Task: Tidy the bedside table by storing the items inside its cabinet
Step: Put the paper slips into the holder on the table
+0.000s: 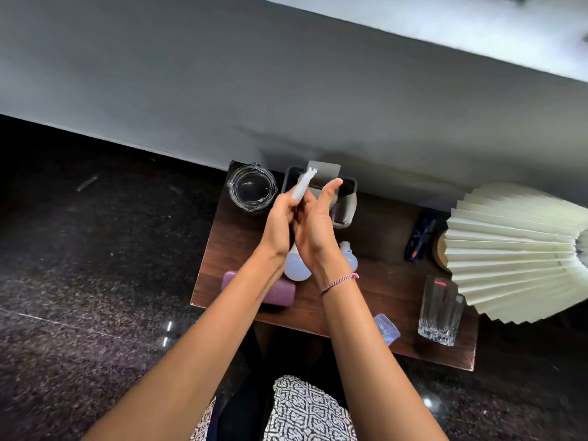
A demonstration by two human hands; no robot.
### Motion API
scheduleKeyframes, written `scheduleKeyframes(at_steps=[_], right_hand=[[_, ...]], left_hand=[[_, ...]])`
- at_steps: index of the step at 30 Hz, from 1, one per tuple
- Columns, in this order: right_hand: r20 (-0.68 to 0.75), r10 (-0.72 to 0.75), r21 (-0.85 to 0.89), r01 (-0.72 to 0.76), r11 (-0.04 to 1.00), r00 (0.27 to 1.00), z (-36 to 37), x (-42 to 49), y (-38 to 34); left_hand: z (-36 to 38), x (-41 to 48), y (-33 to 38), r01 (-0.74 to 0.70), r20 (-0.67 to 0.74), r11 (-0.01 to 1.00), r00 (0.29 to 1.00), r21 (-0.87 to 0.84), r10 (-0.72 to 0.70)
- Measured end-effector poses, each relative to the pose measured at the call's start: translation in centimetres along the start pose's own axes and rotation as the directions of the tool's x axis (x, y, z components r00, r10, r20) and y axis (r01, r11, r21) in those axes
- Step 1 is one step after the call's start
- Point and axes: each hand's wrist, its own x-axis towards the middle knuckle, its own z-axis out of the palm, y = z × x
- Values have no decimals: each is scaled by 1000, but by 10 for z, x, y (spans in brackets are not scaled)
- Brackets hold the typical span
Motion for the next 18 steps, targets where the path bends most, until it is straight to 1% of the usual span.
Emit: scheduleKeyframes(at_steps=[4,7,12,15,18], right_hand=[[-25,-12,-18,12,1000,1000,6,11,0],[-16,3,-103,-4,995,1000,12,14,0],[-49,-6,-90,2,996,999,3,25,2],[-33,-25,-99,21,995,999,5,25,3],[-41,-29,-82,26,996,999,5,24,2]], left_hand=[[-4,15,3,20,10,1000,1000,17,-21],[-3,24,3,46,-5,991,999,127,-46],[-11,32,5,36,22,997,999,66,-38],[-9,34,5,27,38,998,999,63,-29],[-10,39,6,37,7,997,999,71,-38]])
